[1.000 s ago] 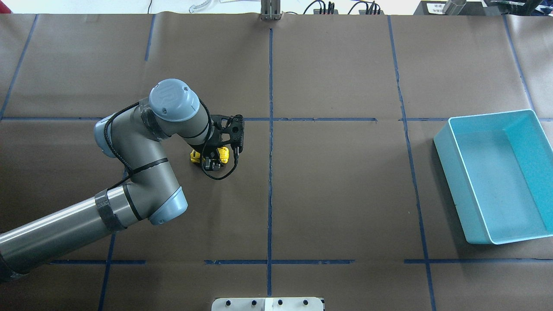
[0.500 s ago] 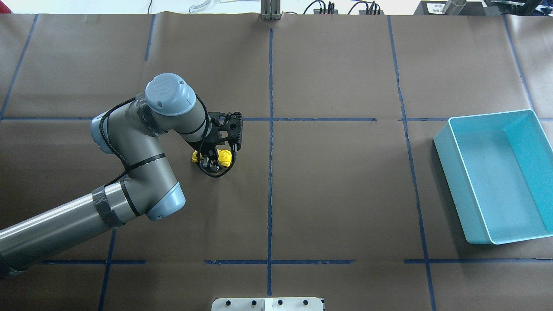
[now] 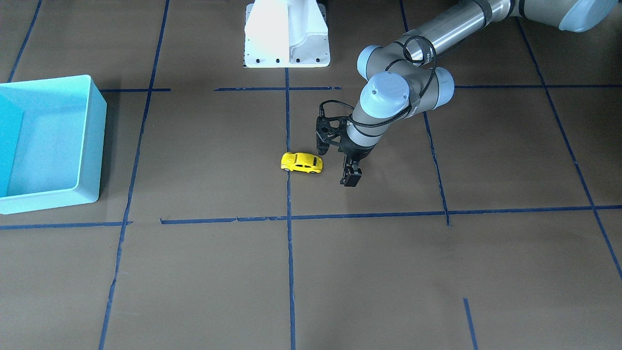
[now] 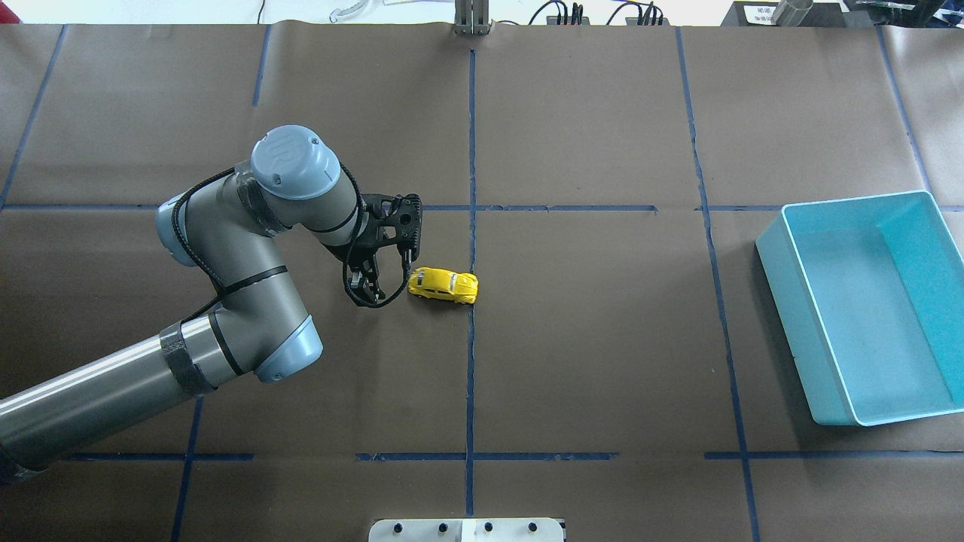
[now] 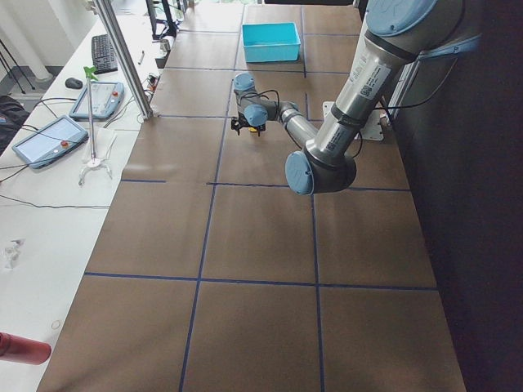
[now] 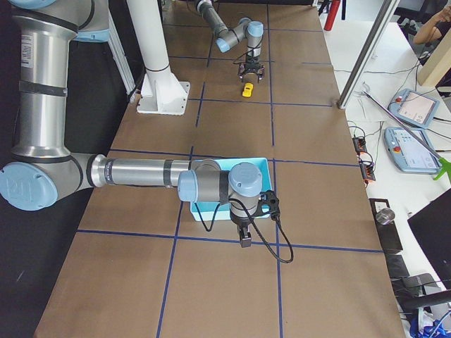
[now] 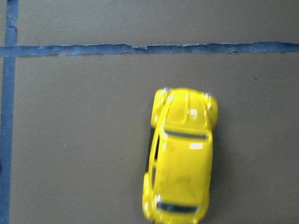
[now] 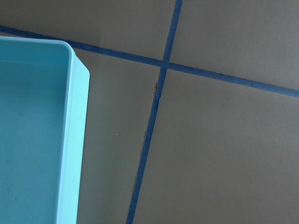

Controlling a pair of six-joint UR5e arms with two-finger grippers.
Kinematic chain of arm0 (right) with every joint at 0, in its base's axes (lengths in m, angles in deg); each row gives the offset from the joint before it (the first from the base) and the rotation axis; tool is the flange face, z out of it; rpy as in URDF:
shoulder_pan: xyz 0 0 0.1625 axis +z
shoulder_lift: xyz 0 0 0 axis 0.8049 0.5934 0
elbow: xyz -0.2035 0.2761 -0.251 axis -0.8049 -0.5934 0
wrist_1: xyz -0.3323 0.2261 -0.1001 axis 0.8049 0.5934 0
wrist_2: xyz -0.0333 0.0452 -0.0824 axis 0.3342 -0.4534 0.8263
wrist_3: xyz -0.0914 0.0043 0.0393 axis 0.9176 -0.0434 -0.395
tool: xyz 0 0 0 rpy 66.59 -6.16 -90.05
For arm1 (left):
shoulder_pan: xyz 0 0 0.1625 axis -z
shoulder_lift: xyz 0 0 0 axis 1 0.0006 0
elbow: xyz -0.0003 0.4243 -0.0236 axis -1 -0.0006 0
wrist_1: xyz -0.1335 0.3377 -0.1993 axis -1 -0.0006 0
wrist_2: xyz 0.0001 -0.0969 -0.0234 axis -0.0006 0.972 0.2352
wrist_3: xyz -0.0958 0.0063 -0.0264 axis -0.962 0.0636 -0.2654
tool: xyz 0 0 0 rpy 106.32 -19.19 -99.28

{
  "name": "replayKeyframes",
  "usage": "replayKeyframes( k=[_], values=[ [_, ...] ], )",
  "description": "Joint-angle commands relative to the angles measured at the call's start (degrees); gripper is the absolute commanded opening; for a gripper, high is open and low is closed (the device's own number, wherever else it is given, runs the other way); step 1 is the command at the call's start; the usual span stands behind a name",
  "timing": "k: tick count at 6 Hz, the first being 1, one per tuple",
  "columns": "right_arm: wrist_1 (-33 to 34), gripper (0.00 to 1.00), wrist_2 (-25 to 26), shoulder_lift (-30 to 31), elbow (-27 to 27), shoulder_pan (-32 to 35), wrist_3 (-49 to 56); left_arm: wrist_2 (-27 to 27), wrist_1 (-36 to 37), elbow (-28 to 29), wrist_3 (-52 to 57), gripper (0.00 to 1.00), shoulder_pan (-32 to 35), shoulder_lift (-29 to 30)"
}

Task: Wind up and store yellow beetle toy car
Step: 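Open the left gripper to release the car onto the table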

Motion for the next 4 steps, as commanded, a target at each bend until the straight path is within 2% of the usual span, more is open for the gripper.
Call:
replayKeyframes(
  k=[1, 3, 4],
  values=[
    [-0.09, 1.0, 0.0, 0.0, 0.0, -0.05, 0.0, -0.11, 0.2, -0.09, 0.1, 1.0, 0.09, 0.0],
    [-0.09, 1.0, 0.0, 0.0, 0.17, -0.05, 0.0, -0.03, 1.77, -0.26, -0.08, 1.0, 0.97, -0.09],
    [0.0, 1.0, 0.0, 0.0, 0.0, -0.31, 0.09, -0.2, 6.57, -1.83, -0.51, 1.0, 1.41, -0.44]
  ],
)
